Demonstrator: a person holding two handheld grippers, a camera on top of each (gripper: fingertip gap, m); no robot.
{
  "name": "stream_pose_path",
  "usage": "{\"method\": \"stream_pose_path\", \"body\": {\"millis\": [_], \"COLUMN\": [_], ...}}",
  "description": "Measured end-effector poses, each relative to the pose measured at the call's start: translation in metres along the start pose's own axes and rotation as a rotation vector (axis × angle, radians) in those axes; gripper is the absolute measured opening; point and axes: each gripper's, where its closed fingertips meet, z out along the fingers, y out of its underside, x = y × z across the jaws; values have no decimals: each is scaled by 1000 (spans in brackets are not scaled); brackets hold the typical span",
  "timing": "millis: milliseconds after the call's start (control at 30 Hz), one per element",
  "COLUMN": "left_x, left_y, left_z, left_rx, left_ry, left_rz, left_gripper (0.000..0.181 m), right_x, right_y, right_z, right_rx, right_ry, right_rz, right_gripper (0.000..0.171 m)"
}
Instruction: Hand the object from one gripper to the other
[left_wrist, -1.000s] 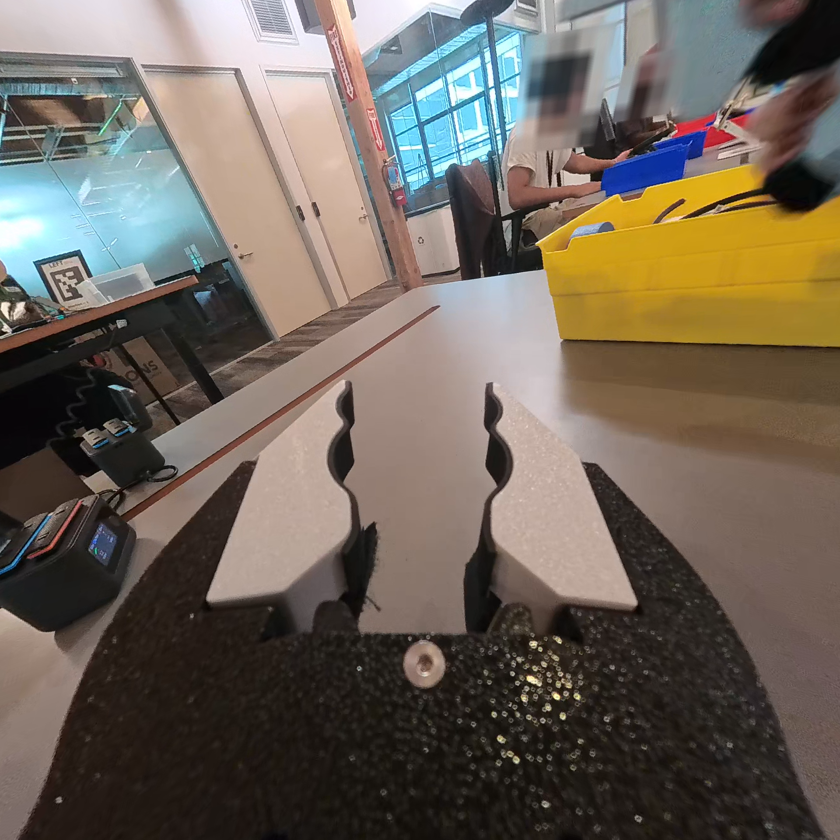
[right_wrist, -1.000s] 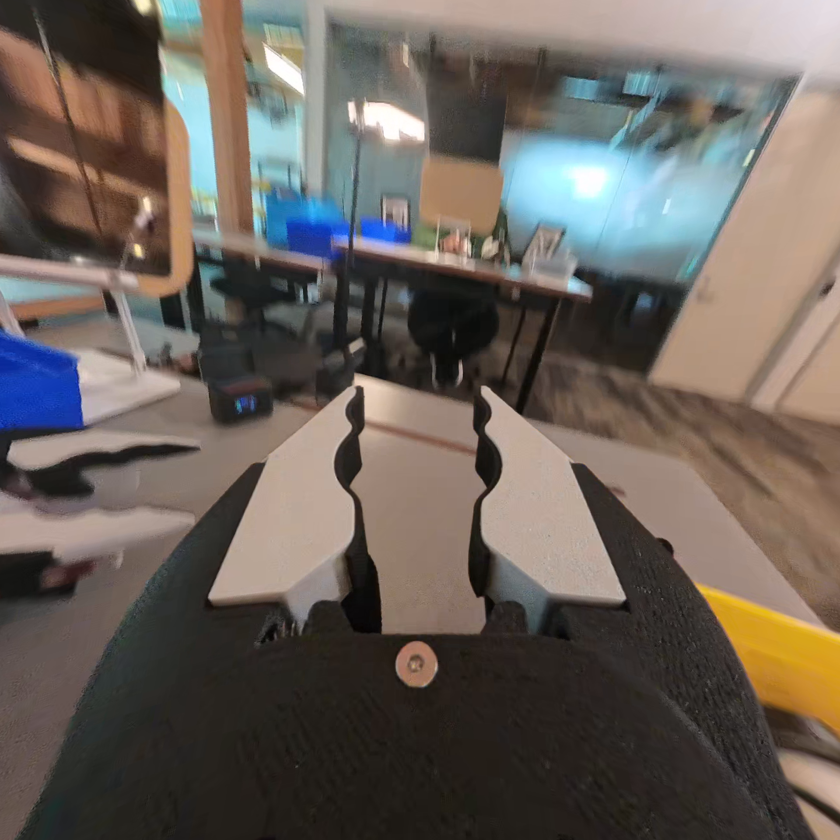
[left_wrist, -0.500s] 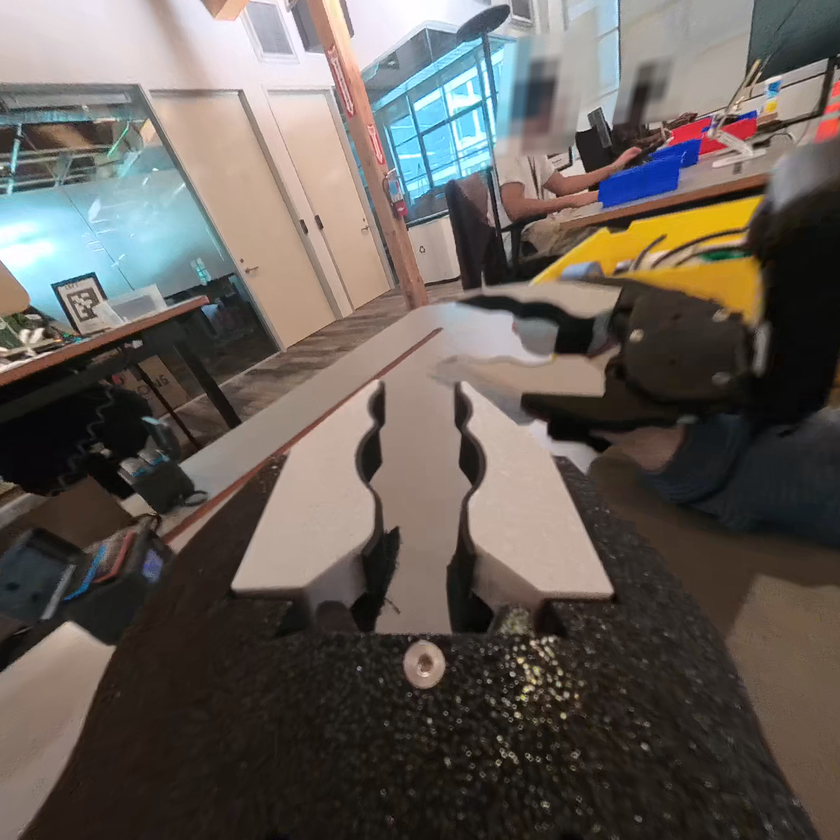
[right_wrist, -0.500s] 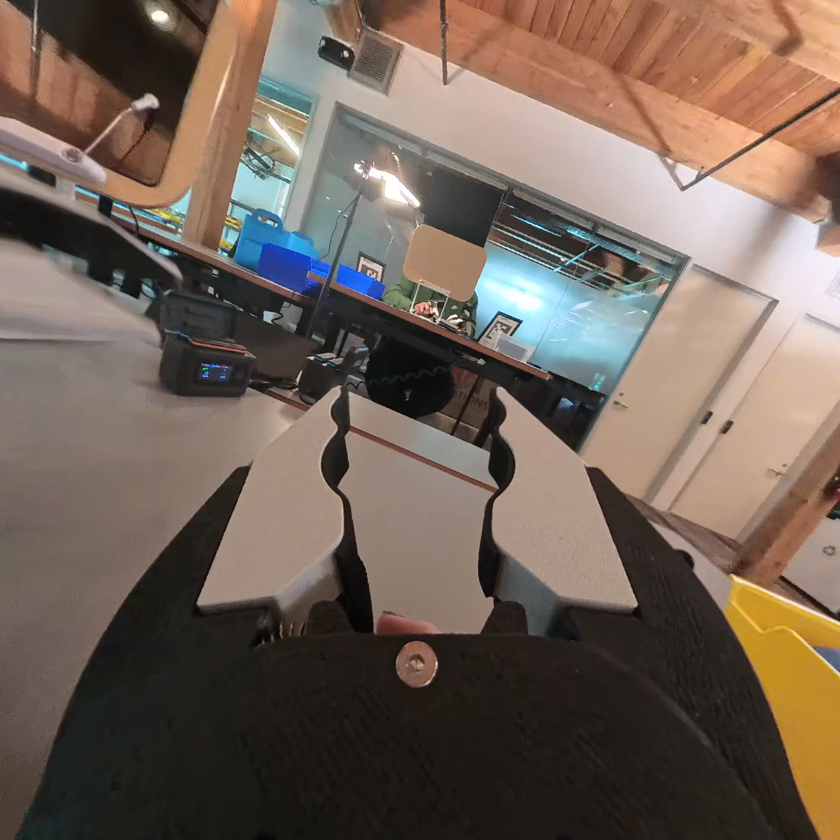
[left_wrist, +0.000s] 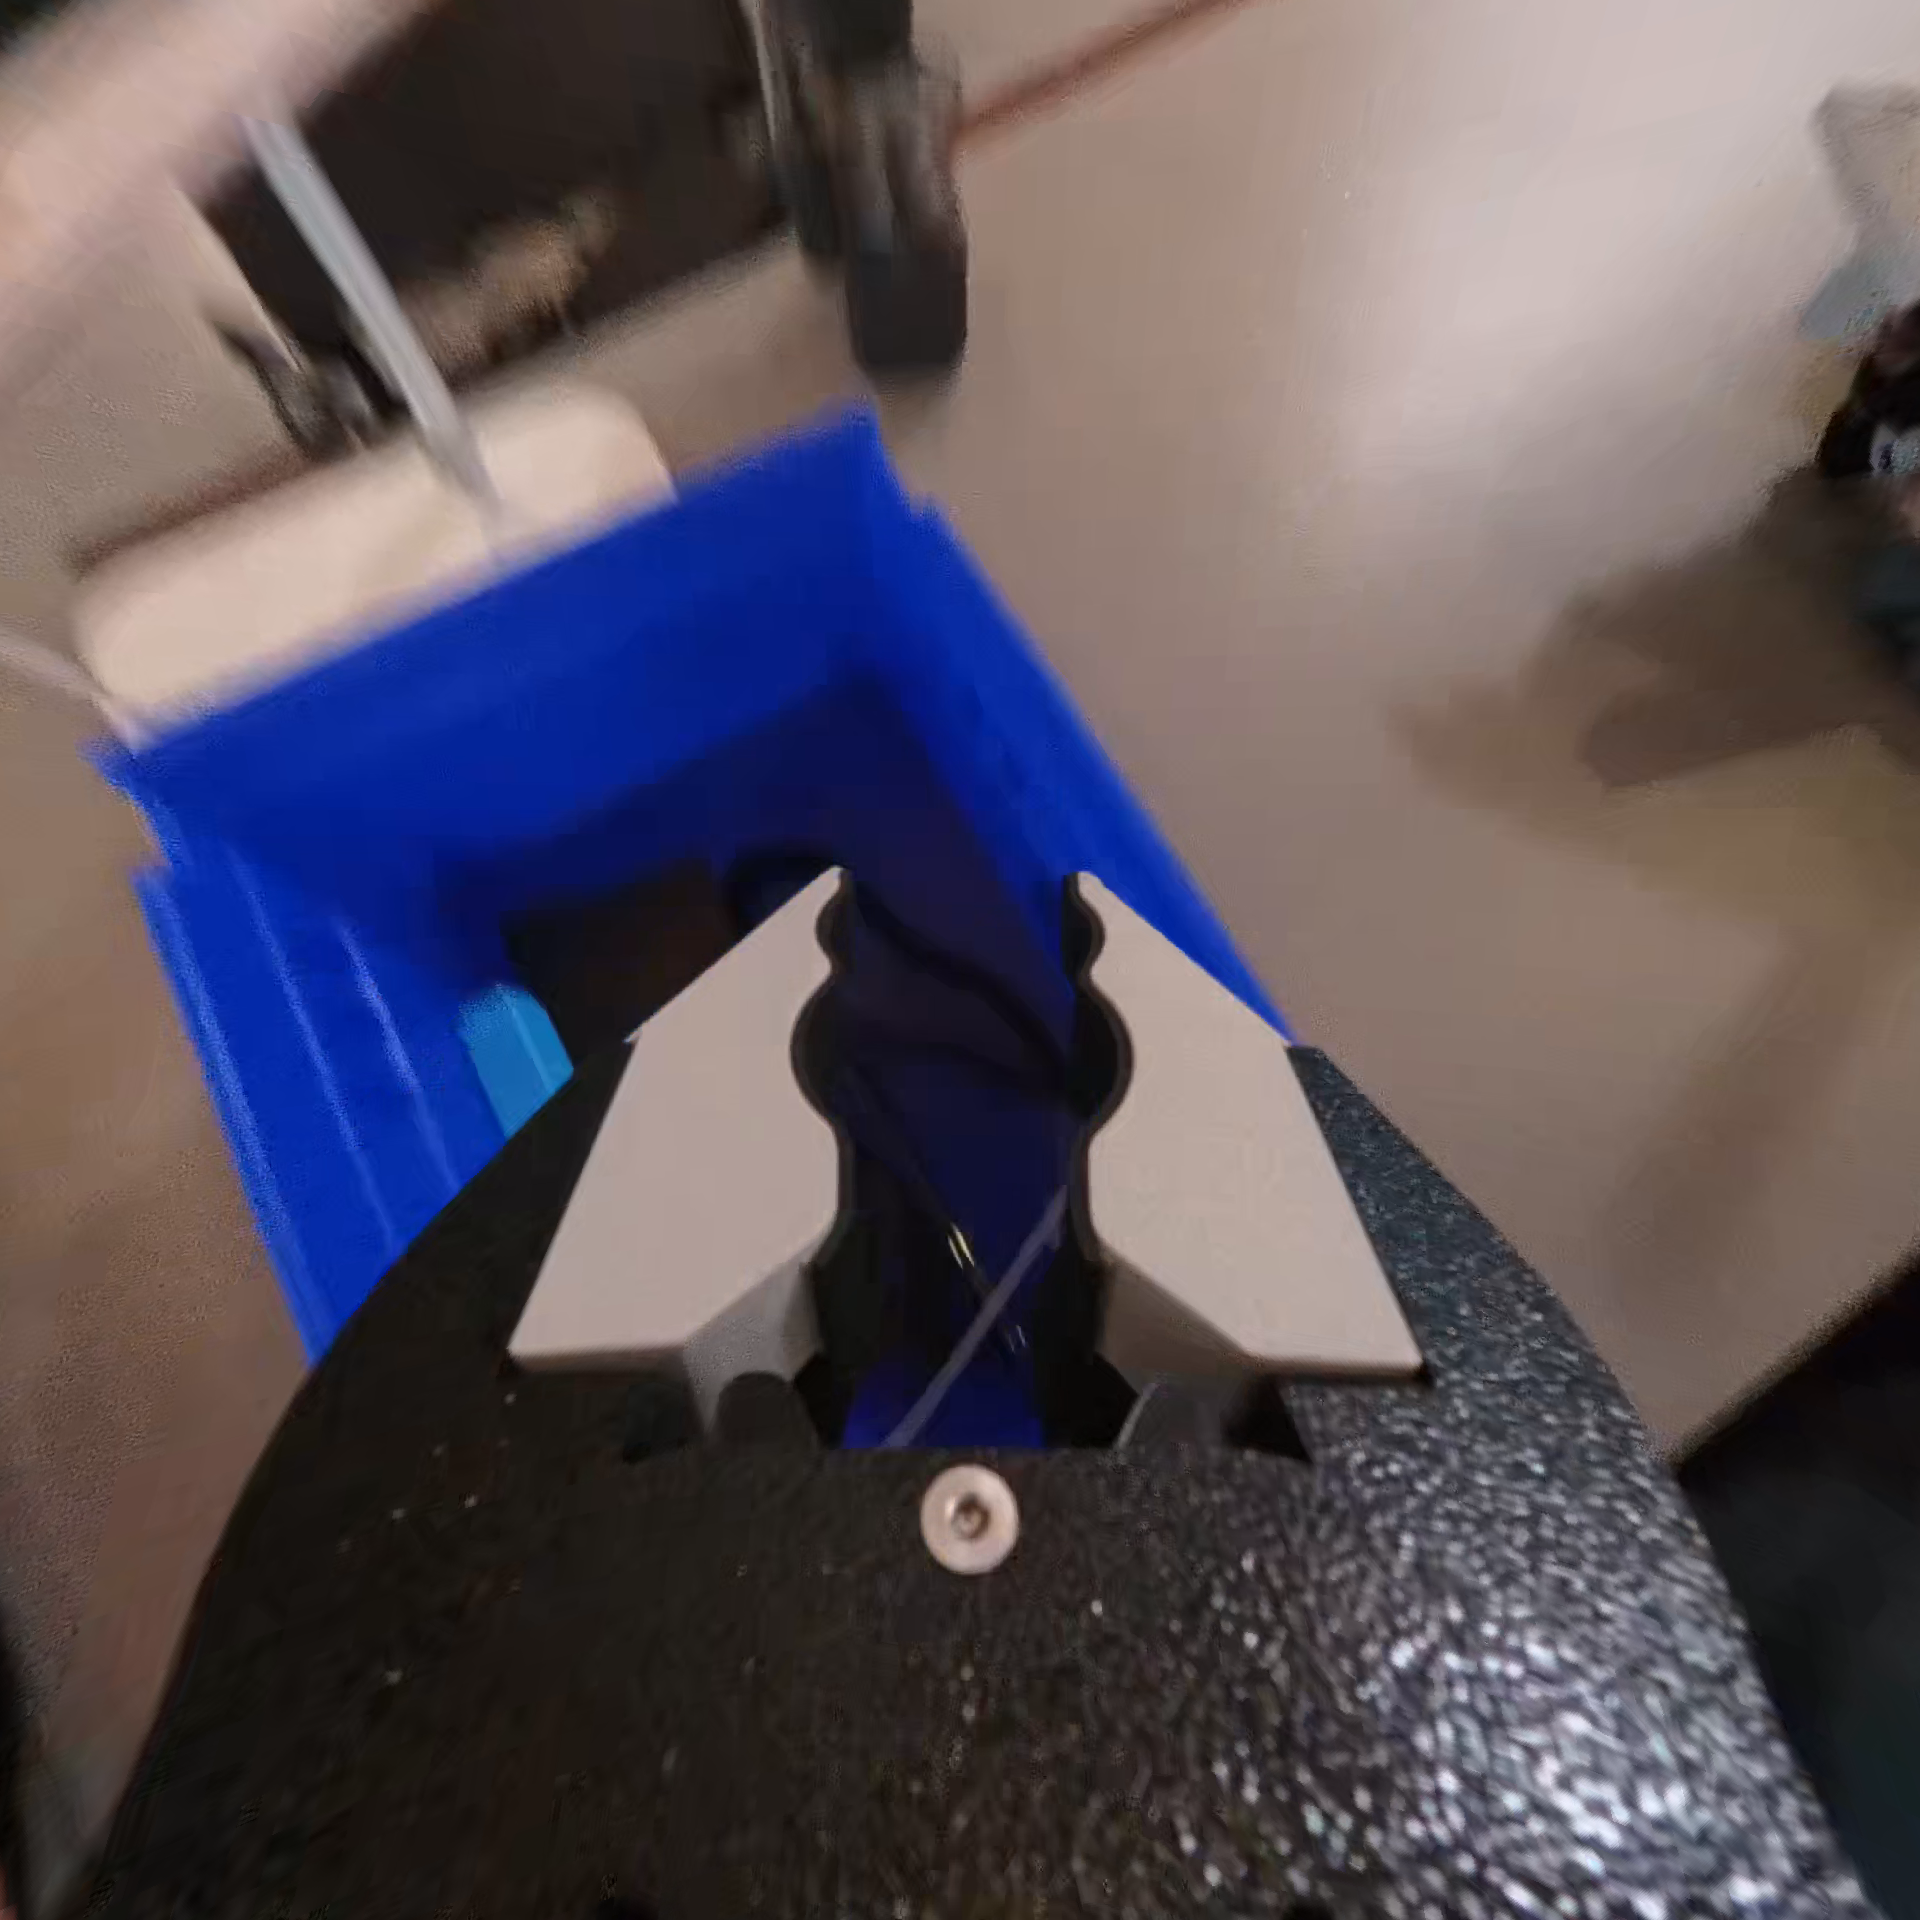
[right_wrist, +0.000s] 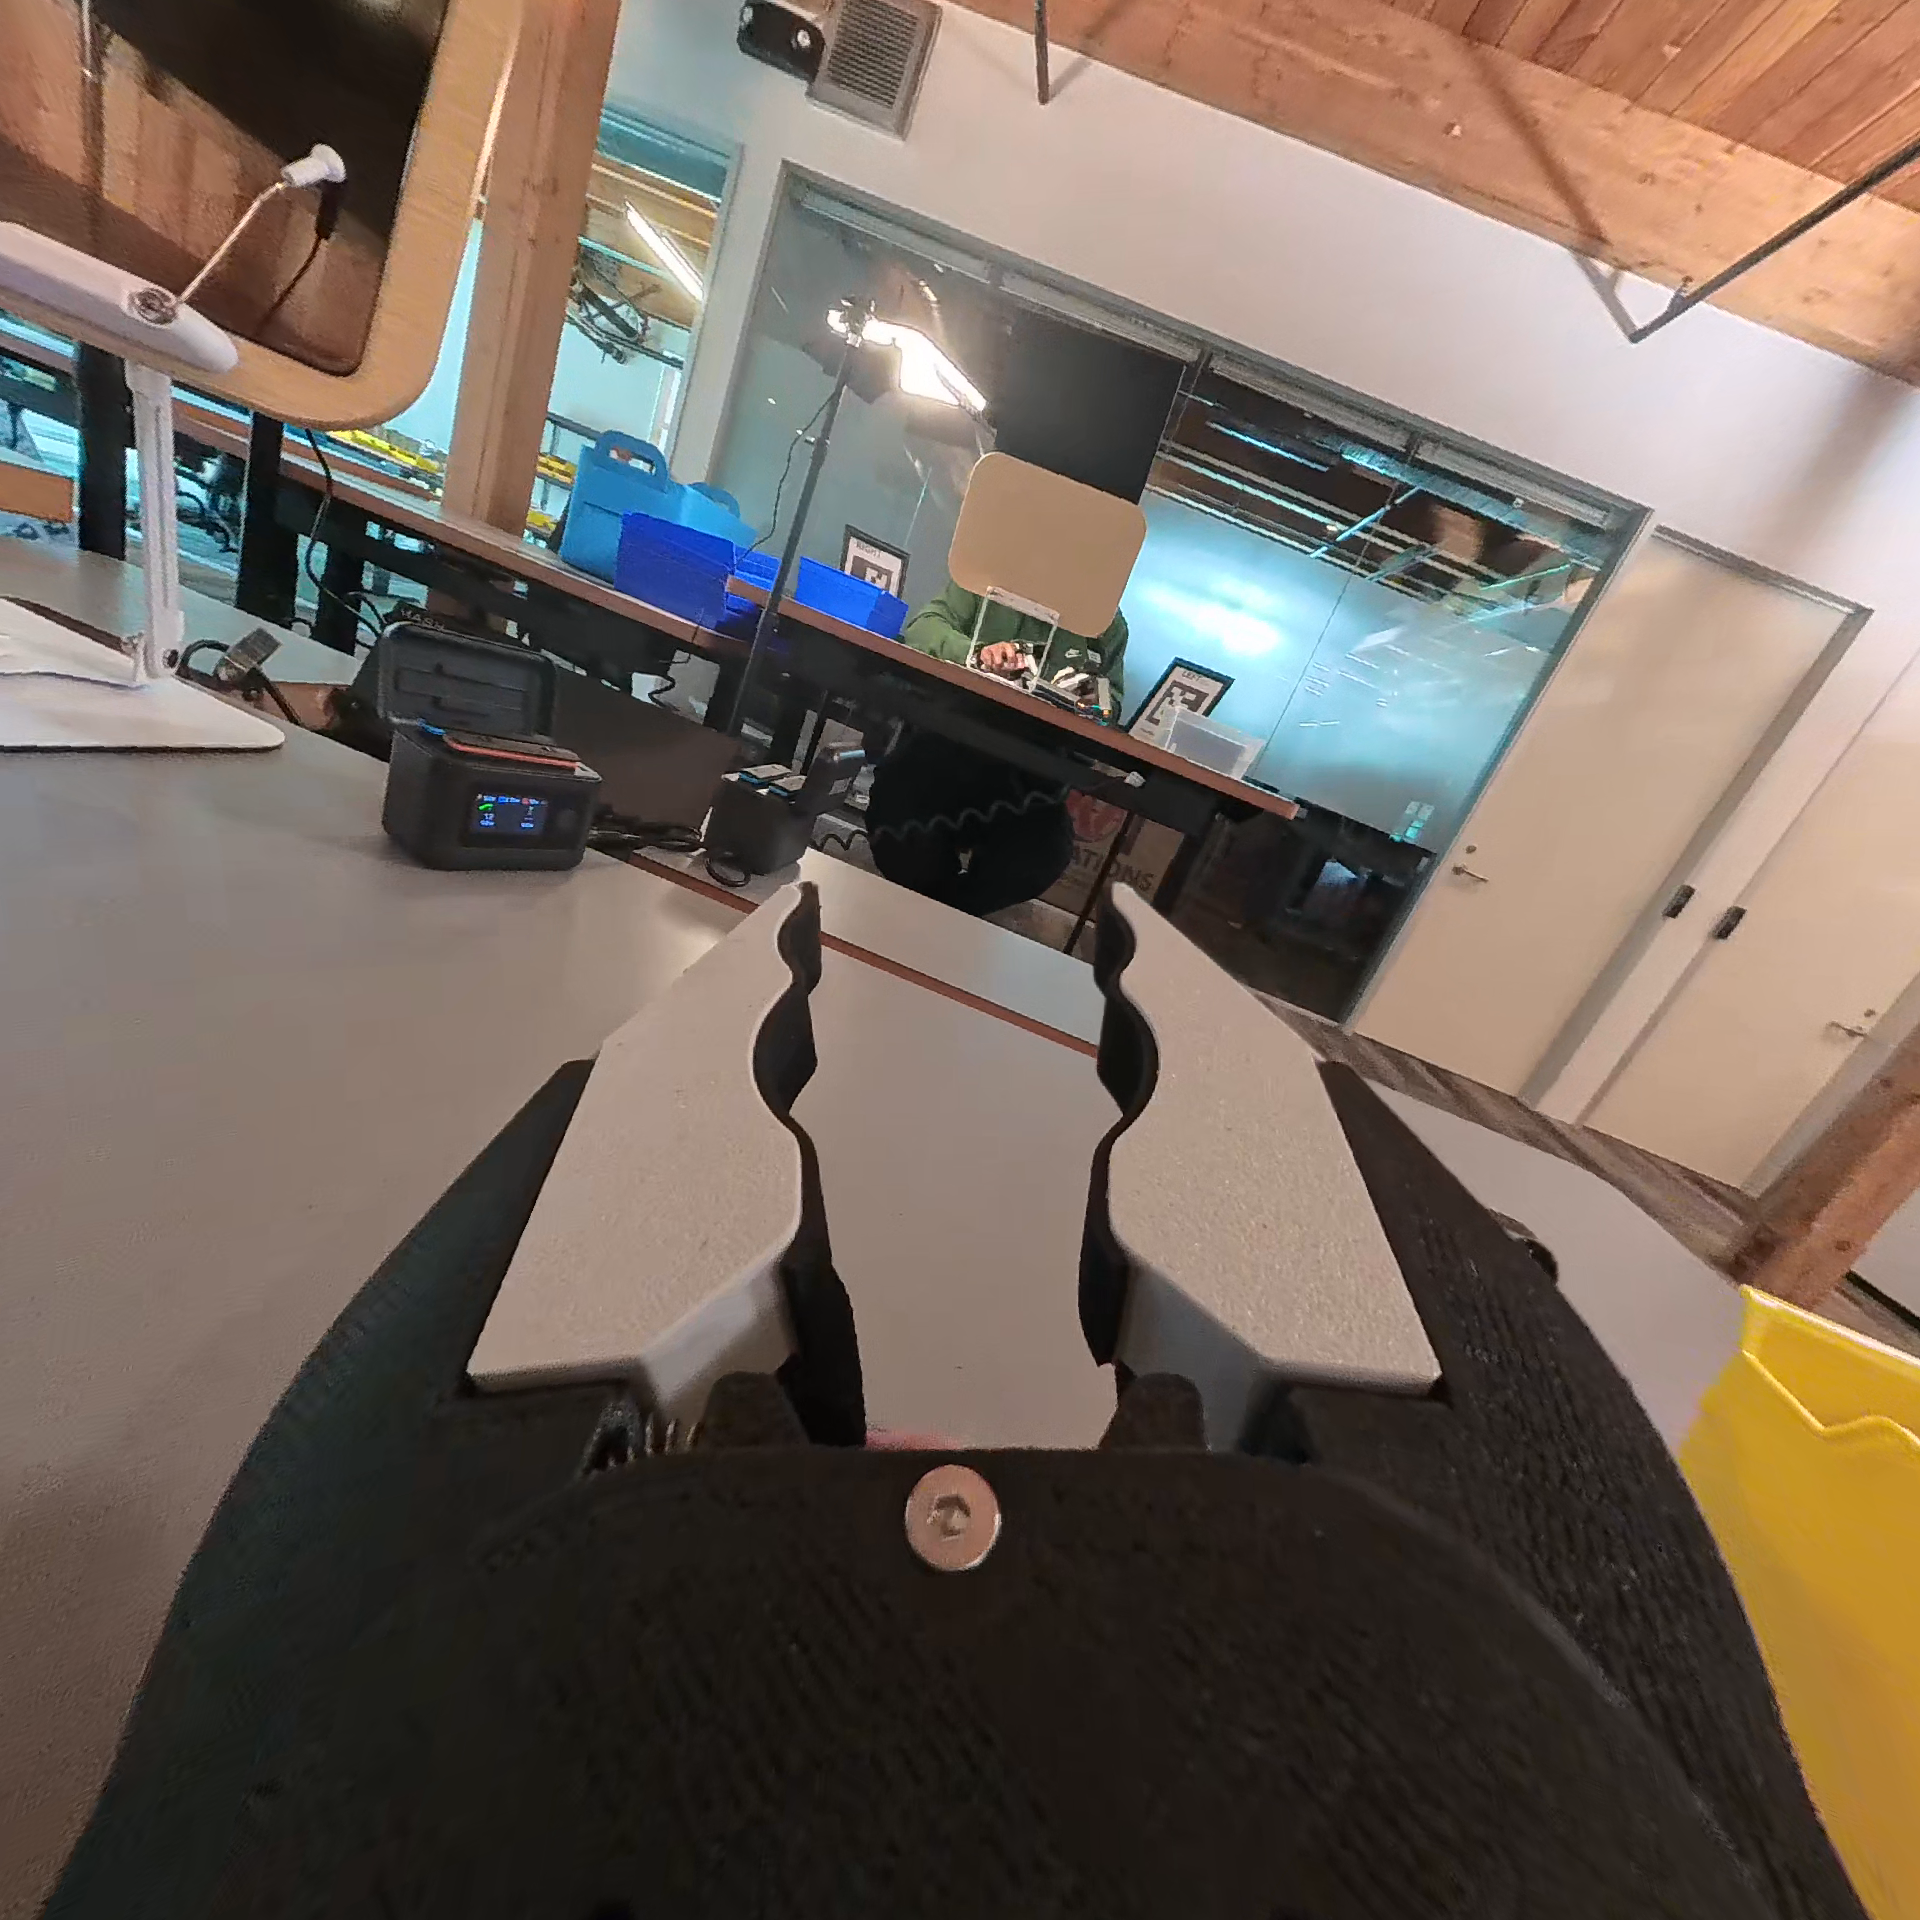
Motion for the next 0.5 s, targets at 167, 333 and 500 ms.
{"method": "stream_pose_path", "body": {"millis": [167, 333, 500], "left_x": [-12, -14, -14], "left_y": [85, 130, 137], "left_z": [26, 41, 41], "left_rx": [-247, -409, -444], "left_ry": [163, 134, 111], "left_rz": [-350, -362, -336], "left_gripper": [36, 35, 16], "right_x": [-1, 2, 1], "right_y": [0, 1, 1], "right_z": [0, -1, -1], "right_rx": [-1, -6, -6], "right_ry": [-4, 13, 9], "right_rz": [-9, -5, -10], "right_gripper": [50, 51, 51]}}
